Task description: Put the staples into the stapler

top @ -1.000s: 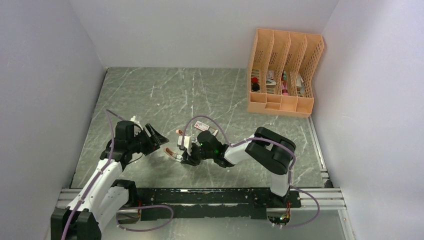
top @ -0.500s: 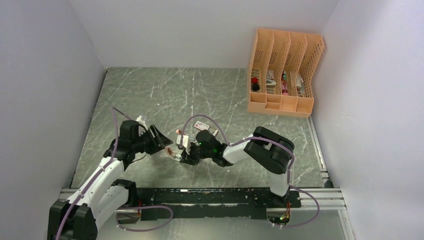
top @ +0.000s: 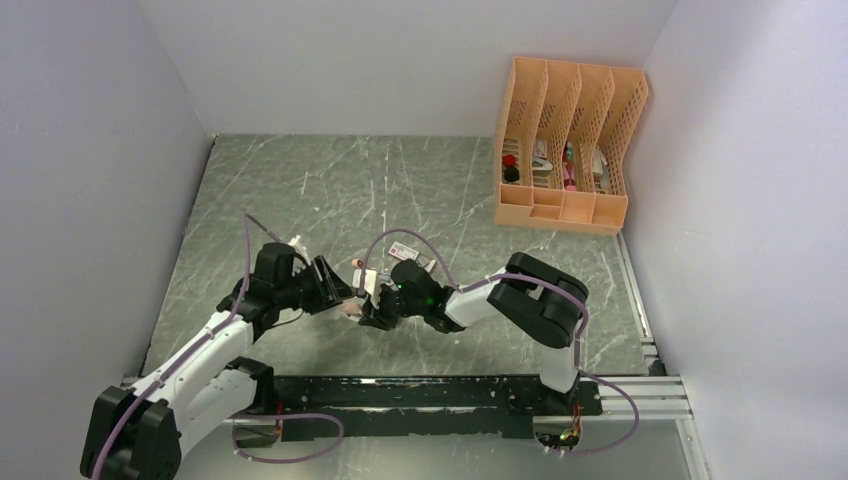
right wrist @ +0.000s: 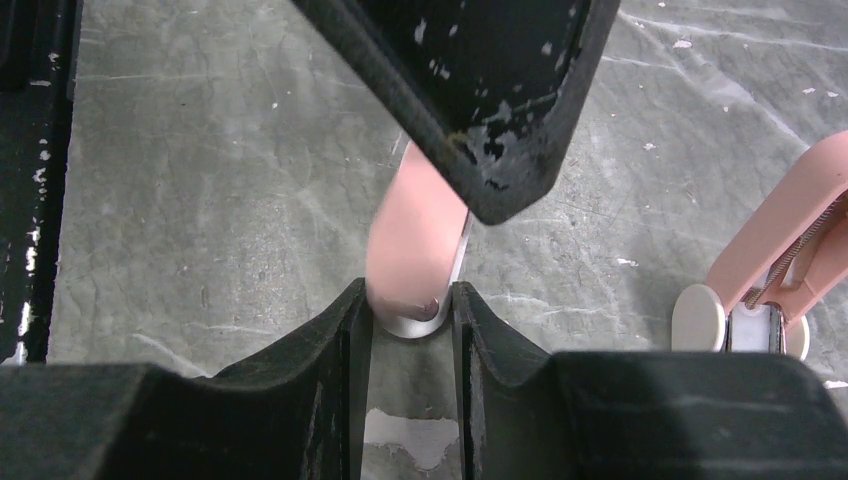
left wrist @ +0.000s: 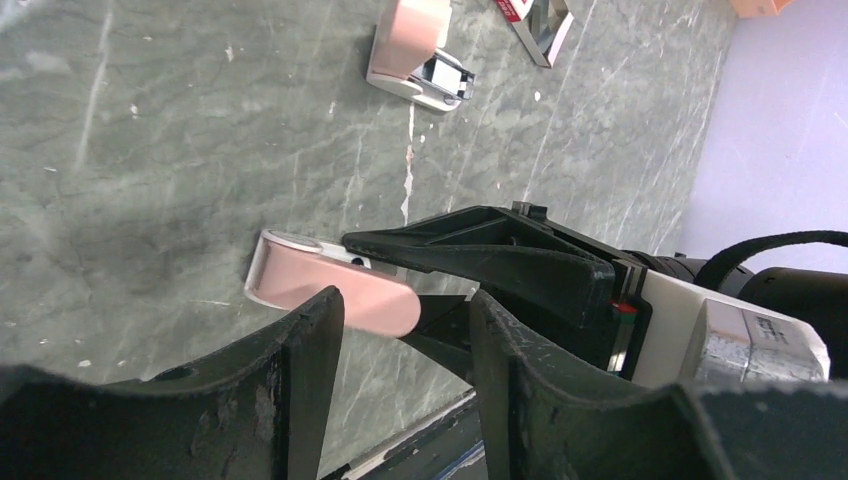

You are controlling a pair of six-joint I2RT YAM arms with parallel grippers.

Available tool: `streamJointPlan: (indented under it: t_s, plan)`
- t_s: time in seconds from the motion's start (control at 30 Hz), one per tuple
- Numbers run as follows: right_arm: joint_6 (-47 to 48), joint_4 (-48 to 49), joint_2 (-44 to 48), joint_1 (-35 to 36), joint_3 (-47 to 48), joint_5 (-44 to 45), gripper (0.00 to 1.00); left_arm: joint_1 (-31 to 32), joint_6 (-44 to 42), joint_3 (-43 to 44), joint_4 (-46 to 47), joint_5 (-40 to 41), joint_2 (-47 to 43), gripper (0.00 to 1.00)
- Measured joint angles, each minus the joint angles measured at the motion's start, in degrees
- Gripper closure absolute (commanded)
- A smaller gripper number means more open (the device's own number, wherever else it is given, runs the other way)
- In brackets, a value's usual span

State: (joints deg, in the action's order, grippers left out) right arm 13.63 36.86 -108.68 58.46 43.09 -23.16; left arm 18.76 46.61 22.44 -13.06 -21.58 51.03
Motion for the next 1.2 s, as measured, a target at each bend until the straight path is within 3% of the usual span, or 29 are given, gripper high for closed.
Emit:
streamJointPlan:
  t_s: [0.2, 0.43, 0.53, 0.97, 1.2]
  plan:
    - [-0.35, 0.04, 0.00, 0.00, 0.00, 0.07, 0.91, 1.66, 0.98, 0.00, 1.31, 0.87, 0.50, 0.45]
    - [-0.79, 0.02, 0.46, 0.07, -0.39, 0.66, 0.63, 1.70, -0.15, 1.73, -1.18, 4.52, 0.52, 0.39]
    - [-1.84, -1.11, 2.32, 0.02, -1.73, 1.27, 0.56, 1.70, -1.81, 5.07, -2.93, 7.50, 0.66, 0.39]
    - [-13.64, -3.34, 18.32, 0.00, -9.55, 3.78, 0.44, 1.70, -4.85, 5.84, -3.08, 11.43, 3.23, 0.36]
    - [-11.13, -4.48, 17.53, -3.54, -9.01, 8.61, 0.39, 0.31, -6.36, 9.31, -2.95, 12.59, 5.90, 0.32]
